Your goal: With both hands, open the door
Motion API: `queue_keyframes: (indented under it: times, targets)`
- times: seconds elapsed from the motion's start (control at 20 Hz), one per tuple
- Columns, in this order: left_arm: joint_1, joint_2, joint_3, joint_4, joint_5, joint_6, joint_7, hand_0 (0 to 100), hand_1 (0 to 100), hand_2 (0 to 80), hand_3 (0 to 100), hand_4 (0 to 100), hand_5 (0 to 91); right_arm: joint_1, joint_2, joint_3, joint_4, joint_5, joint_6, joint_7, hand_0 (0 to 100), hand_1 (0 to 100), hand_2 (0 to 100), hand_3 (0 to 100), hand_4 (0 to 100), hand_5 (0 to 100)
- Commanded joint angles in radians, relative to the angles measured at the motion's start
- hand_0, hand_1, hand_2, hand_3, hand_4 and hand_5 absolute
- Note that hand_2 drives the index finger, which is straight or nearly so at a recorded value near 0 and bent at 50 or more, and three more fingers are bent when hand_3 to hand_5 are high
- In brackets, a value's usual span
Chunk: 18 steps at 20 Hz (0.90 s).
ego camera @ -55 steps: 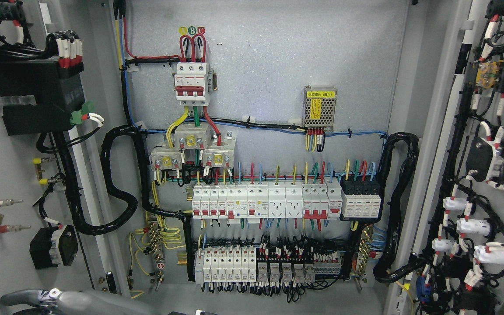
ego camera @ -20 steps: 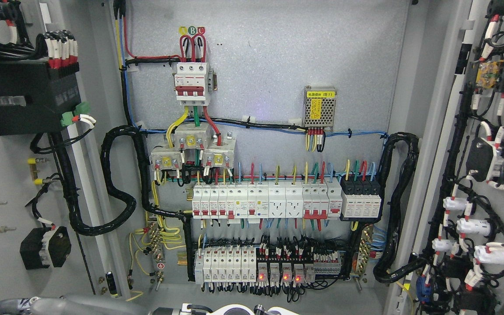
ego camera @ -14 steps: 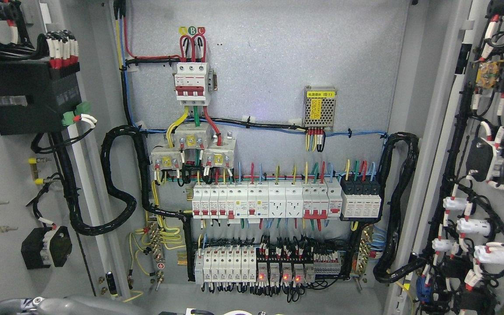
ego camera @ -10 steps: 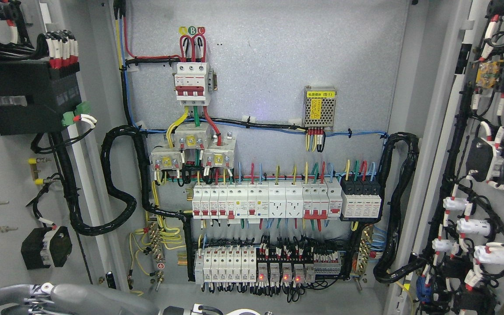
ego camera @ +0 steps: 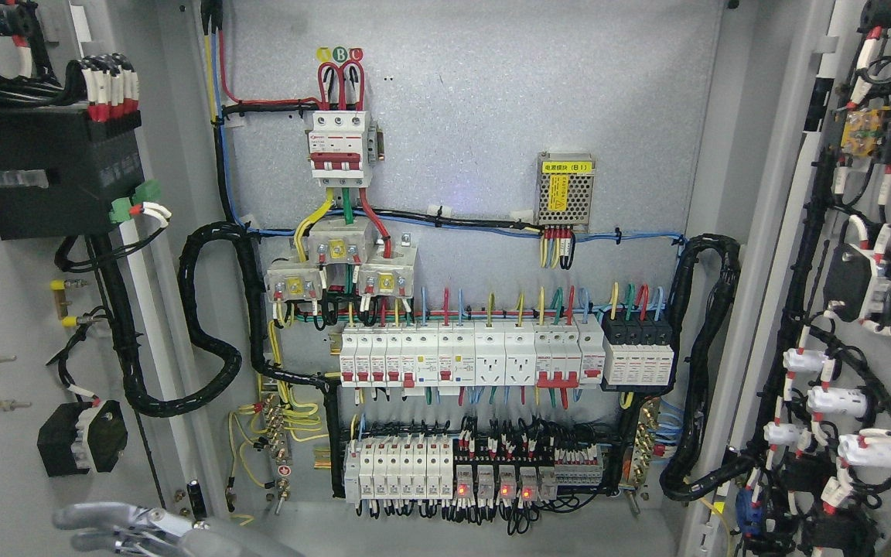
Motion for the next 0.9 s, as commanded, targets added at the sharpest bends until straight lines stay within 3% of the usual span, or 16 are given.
queue_keyframes:
  times: [0.0,0.1,0.2,0.3,0.45,0.55,0.7,0.85]
  targets:
    - [0.091,0.029,-0.001,-0.471,-0.001,-0.017,-0.094,30,0,2.7,3,4,0.0,0.201,-0.117,-0.213,-0.106,0.159,-0.090,-0.001,22,0,0,0,0,0]
    - [0.137,0.029,-0.003,-0.632,0.000,-0.017,-0.118,30,0,2.7,3,4,0.0,0.277,-0.172,-0.266,-0.114,0.192,-0.152,-0.001,22,0,0,0,0,0]
    - [0.185,0.029,-0.006,-0.779,0.000,-0.017,-0.128,30,0,2.7,3,4,0.0,0.350,-0.212,-0.280,-0.111,0.217,-0.216,-0.004,22,0,0,0,0,0]
    - [0.235,0.029,-0.023,-0.922,0.000,-0.019,-0.141,30,0,2.7,3,4,0.0,0.415,-0.214,-0.298,-0.108,0.261,-0.274,-0.004,22,0,0,0,0,0]
    - [0.318,0.031,-0.058,-1.124,0.007,-0.035,-0.167,30,0,2.7,3,4,0.0,0.502,-0.212,-0.338,-0.087,0.344,-0.305,-0.004,22,0,0,0,0,0]
    - [0.363,0.053,-0.102,-1.227,0.008,-0.077,-0.216,30,0,2.7,3,4,0.0,0.565,-0.215,-0.358,-0.083,0.369,-0.321,-0.007,22,0,0,0,0,0]
    - [0.404,0.092,-0.150,-1.350,0.008,-0.135,-0.250,30,0,2.7,3,4,0.0,0.623,-0.230,-0.402,-0.054,0.370,-0.324,-0.060,22,0,0,0,0,0]
    - [0.418,0.100,-0.161,-1.481,0.043,-0.157,-0.253,30,0,2.7,3,4,0.0,0.676,-0.232,-0.447,-0.005,0.370,-0.328,-0.077,22,0,0,0,0,0]
